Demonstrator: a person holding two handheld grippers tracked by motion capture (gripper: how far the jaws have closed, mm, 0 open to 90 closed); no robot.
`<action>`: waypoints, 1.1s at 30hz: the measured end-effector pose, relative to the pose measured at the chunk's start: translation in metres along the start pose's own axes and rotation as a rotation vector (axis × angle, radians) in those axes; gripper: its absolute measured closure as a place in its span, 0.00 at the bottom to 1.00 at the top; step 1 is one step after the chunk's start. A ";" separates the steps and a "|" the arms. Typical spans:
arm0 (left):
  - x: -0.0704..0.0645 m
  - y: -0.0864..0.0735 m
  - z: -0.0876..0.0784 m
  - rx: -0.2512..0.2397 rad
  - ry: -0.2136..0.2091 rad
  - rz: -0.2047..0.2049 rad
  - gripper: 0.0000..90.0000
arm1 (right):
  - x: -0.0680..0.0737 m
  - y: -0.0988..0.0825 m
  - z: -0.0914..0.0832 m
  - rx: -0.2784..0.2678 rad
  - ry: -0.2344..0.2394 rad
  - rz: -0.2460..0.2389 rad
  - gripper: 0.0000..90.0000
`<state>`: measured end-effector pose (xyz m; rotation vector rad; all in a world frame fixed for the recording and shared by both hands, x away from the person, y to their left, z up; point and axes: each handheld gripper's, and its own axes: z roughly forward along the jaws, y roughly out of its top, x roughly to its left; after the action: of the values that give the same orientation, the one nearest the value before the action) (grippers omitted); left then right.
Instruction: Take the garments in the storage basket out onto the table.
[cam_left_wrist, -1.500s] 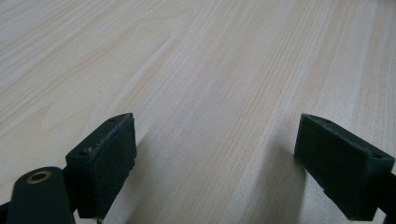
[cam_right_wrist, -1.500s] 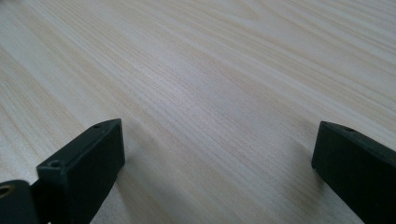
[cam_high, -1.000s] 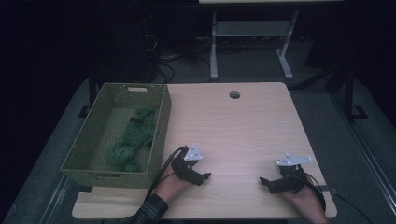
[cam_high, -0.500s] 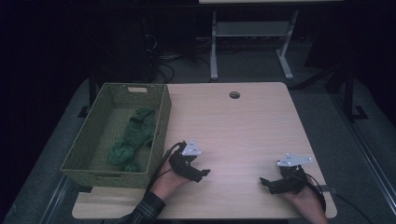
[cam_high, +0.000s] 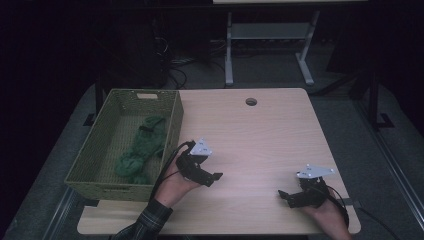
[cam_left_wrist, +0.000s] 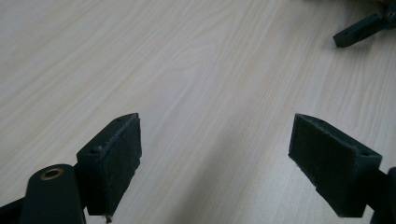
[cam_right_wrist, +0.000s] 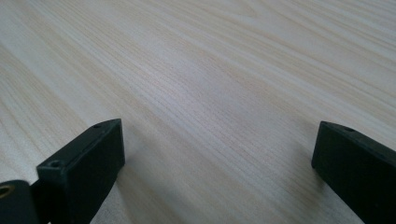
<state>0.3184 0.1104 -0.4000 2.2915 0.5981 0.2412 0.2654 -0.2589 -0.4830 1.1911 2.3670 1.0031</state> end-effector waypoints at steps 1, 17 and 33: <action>0.000 0.003 -0.003 -0.006 -0.006 -0.004 0.18 | 0.000 0.000 0.000 0.000 0.000 0.000 0.02; 0.014 0.022 -0.018 -0.004 -0.055 -0.011 0.24 | 0.000 0.000 0.000 0.000 -0.001 -0.003 0.02; 0.036 0.025 -0.045 0.008 -0.066 -0.022 0.30 | -0.001 0.000 0.000 -0.002 -0.001 -0.007 0.02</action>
<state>0.3431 0.1399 -0.3506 2.2899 0.5914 0.1527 0.2659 -0.2593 -0.4831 1.1814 2.3677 1.0022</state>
